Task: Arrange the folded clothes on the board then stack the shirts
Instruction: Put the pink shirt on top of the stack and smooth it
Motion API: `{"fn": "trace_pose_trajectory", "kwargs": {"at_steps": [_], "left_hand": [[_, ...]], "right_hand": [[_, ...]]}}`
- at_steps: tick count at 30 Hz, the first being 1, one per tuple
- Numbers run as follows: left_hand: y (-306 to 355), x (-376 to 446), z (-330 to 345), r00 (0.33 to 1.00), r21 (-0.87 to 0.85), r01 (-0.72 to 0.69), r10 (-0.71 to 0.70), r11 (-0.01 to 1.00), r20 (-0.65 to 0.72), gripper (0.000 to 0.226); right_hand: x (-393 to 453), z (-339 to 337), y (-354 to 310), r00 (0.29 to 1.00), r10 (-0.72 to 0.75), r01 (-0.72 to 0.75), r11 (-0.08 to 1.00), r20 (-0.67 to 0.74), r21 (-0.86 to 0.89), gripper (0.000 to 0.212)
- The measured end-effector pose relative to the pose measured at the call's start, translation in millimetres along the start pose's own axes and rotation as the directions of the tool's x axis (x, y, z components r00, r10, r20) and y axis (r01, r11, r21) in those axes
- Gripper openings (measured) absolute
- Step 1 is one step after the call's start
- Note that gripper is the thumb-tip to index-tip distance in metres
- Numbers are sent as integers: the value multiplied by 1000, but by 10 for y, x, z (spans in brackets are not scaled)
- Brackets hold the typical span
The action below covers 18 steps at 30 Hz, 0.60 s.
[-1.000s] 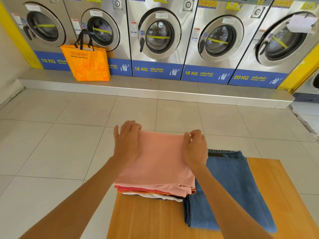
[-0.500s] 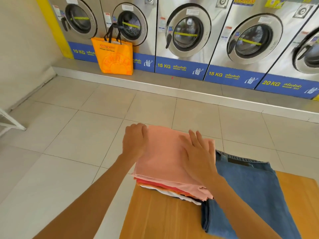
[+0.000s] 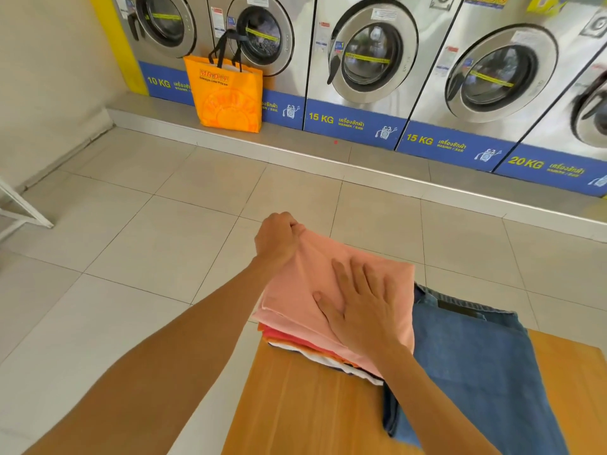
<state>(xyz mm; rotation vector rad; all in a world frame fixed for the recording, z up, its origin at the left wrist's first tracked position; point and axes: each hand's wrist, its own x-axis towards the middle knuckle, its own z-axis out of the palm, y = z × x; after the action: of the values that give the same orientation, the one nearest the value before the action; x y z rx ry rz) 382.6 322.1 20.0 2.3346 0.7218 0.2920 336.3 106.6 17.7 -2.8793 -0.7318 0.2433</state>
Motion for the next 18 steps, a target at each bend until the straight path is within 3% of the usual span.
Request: {"fn": "trace_pose_trajectory", "kwargs": {"at_steps": [3,8,11,14,18], "left_hand": [[-19,-57,21,999,21,42,-42,999,19,22],[-30,-498,-204,997,35,23,-20,999,-71,29],[-165,-894,-331,995,214,73,-85,974,50,45],[-372,-1132,-353,966,296,8,-84,955,245,46],[-436,-1057,-394,979,231,-50,2,972,204,37]], "right_hand": [[-21,16,44,999,-22,22,1000,-26,-2,81],[-31,41,37,999,-8,8,1000,-43,11,84],[-17,50,16,999,12,-11,1000,-47,23,80],[-53,40,17,998,7,-5,1000,-59,23,72],[-117,8,152,990,117,-110,991,-81,79,64]]}}
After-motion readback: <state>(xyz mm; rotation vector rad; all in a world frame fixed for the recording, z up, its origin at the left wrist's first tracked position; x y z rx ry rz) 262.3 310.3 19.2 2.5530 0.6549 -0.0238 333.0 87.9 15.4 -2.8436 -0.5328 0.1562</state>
